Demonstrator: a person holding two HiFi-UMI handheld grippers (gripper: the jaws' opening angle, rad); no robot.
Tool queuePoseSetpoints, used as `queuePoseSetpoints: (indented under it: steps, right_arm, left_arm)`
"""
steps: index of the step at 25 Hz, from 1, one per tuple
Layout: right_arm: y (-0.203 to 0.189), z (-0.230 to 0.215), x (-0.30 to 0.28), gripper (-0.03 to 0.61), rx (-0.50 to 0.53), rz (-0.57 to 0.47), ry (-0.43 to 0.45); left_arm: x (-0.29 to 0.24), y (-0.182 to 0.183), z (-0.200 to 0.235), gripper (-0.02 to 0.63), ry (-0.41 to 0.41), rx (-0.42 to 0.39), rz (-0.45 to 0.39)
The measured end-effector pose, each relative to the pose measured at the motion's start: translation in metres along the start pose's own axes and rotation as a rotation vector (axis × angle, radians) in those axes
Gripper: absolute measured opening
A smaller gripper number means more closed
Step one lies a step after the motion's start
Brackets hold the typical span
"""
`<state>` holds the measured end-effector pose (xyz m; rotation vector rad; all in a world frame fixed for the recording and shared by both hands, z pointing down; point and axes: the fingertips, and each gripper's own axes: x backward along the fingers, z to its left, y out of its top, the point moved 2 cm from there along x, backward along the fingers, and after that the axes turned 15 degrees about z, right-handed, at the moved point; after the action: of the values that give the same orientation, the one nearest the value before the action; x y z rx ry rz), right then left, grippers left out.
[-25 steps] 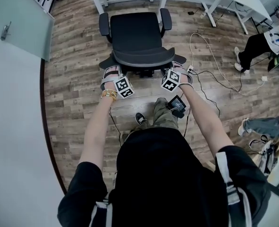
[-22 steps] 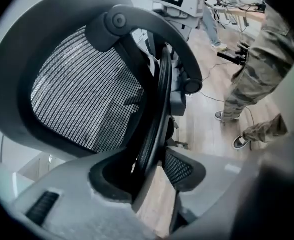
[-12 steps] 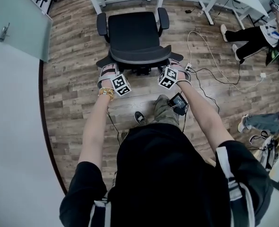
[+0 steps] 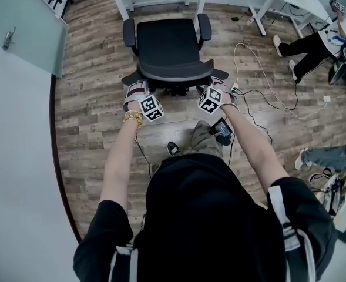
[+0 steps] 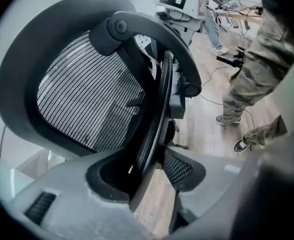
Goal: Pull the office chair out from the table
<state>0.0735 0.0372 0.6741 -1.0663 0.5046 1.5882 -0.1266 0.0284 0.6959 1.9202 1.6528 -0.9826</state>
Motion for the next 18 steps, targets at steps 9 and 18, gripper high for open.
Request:
queuePoseSetpoints:
  steps: [9,18]
  right_arm:
    - [0.001,0.004,0.004,0.195,-0.019,-0.047,0.009]
    - [0.000,0.005,0.010,0.218,0.003,-0.055,0.083]
  left_arm:
    - [0.005,0.002,0.001,0.199,-0.053,0.042,-0.032]
    - [0.026,0.004,0.003,0.201,-0.077,0.114,-0.062]
